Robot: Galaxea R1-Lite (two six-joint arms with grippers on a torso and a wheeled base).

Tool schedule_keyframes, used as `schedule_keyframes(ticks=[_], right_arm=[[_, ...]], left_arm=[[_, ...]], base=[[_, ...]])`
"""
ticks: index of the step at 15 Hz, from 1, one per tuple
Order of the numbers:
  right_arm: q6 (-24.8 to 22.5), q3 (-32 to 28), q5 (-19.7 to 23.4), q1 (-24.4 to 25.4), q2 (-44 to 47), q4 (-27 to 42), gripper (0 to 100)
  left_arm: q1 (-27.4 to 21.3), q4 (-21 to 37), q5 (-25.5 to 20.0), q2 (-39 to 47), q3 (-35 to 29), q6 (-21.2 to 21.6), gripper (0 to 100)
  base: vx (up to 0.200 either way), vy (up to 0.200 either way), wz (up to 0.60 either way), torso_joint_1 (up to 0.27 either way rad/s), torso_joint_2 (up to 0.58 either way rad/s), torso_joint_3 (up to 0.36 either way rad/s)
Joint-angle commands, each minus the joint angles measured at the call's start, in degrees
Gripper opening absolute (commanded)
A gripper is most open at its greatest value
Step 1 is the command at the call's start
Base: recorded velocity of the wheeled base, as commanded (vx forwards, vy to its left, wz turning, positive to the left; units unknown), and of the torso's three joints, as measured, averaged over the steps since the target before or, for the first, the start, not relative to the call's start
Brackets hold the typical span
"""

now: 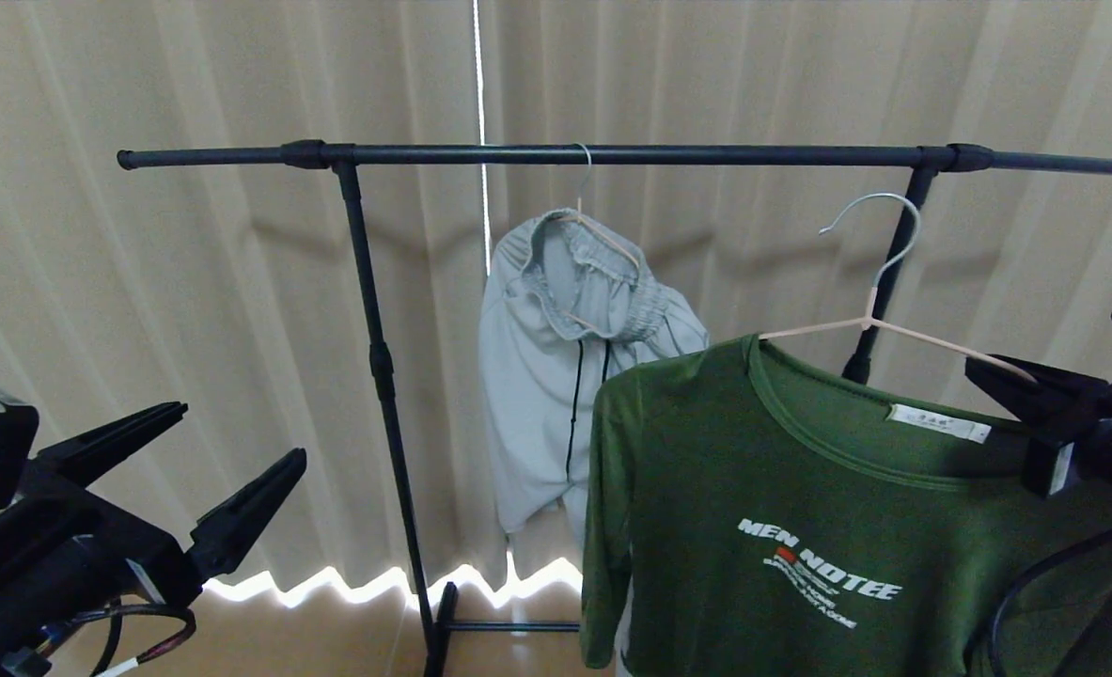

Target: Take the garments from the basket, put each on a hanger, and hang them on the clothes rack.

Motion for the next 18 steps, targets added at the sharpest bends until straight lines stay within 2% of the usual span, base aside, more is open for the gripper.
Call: schedule_keyframes(ticks=[1, 2, 9, 15, 18], right_arm=[[0.03, 0.18, 0.03, -0.23, -2.61, 0.13, 0], [-0.05, 0.27, -0.06, -0.23, -2.61, 0.13, 0], [-0.05, 0.53, -0.32, -0.67, -2.61, 0.13, 0], [-0.14, 0.53, -1.37, -5.76, -3.31, 0.74, 0], [-0.23, 0.00, -2.52, -9.63, -7.01, 6.63, 0]], left_arm=[[0.05, -0.05, 0.01, -0.16, 0.18, -0.04, 100], [0.05, -0.05, 0.01, -0.16, 0.70, 0.23, 100], [-0.12, -0.13, -0.07, -0.42, 1.32, 0.49, 100], [-0.30, -0.13, -0.07, -0.69, 1.50, 0.40, 100], [-0.21, -0.13, -0.07, -0.51, 1.50, 0.40, 100]], base=[[0.000, -0.200, 0.00, 0.002, 0.01, 0.007], [0.000, -0.200, 0.00, -0.002, 0.00, 0.017], [0.200, -0.200, 0.00, 0.003, 0.00, 0.001], [0.000, 0.000, 0.00, 0.000, 0.00, 0.000], [0.000, 0.000, 0.00, 0.000, 0.00, 0.000]])
